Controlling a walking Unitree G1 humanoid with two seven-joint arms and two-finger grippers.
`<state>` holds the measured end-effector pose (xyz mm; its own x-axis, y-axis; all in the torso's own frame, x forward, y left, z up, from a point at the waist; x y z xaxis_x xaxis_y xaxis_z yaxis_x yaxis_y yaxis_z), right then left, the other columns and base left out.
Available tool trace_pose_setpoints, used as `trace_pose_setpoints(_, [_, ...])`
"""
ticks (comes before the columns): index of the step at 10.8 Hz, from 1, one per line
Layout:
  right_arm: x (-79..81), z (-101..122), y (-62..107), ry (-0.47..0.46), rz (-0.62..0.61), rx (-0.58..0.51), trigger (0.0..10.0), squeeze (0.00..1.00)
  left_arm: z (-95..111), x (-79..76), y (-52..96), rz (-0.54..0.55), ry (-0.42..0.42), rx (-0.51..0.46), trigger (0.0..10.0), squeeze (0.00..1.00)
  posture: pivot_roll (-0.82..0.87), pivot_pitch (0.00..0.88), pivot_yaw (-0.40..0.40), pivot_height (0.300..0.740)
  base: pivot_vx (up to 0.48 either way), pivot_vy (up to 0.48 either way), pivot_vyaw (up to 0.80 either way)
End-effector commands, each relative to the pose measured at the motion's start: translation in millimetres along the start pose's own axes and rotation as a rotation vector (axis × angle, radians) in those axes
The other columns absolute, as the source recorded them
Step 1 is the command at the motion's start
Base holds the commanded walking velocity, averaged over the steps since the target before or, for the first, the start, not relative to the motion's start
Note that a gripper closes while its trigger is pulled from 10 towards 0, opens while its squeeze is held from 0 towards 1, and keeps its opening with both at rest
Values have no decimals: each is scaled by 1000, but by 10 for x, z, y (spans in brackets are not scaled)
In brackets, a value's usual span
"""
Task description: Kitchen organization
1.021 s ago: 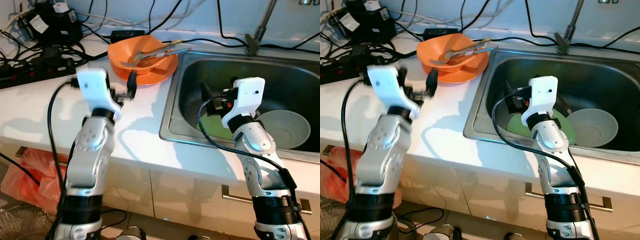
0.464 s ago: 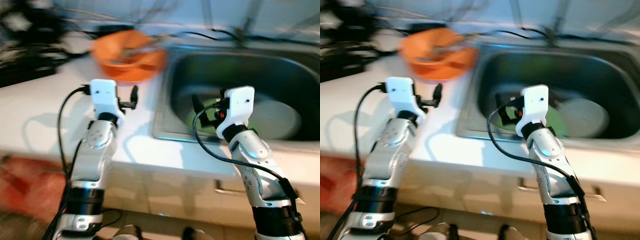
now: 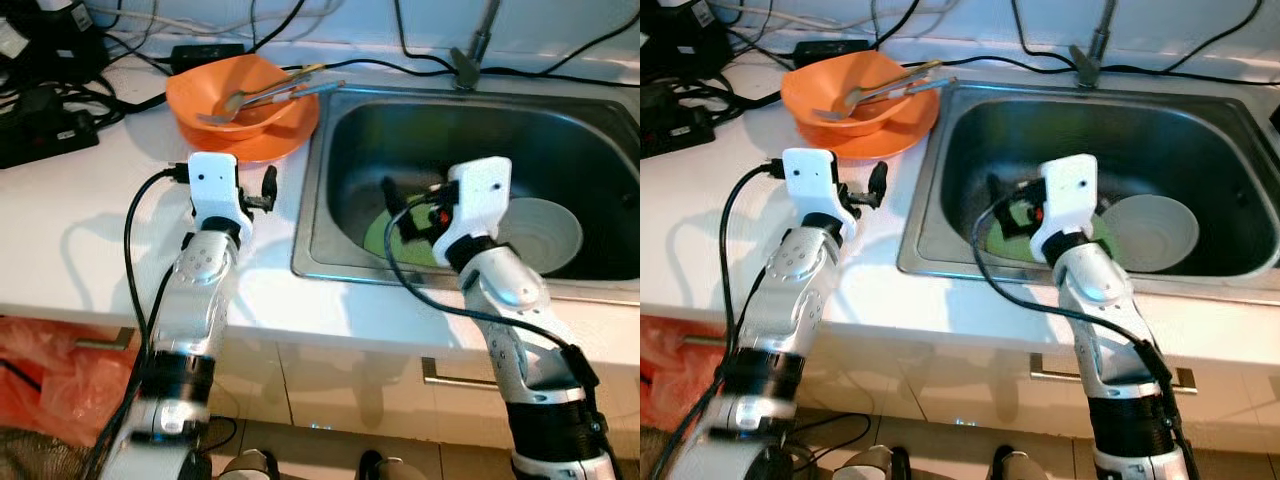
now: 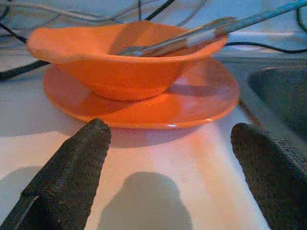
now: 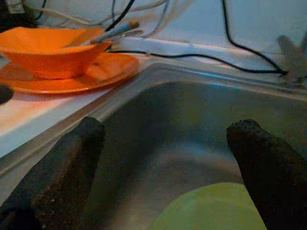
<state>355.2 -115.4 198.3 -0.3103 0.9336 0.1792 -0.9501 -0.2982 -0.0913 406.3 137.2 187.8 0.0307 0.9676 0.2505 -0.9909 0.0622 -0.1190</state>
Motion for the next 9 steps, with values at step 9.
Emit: trace_pose_setpoints(9, [-40, 48, 283, 60, 12, 68, 10000, 0, 58, 266, -439, 97, 80, 57, 10000, 0, -56, 176, -15, 740, 0, 0, 0])
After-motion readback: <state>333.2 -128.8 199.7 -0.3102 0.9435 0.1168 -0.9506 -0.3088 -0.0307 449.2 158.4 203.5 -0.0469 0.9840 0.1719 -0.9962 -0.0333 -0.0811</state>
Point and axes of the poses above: a point about 5 cm out from each wrist's last joint towards the gripper, its own y axis pointing back from the gripper into the wrist, its own z axis along the axis of the wrist's last joint, x = y × z, the point moved 5 cm from there along -y, pointing out of the wrist towards the gripper, and after that the axes turned 14 degrees about -y, right-handed, at the moved point
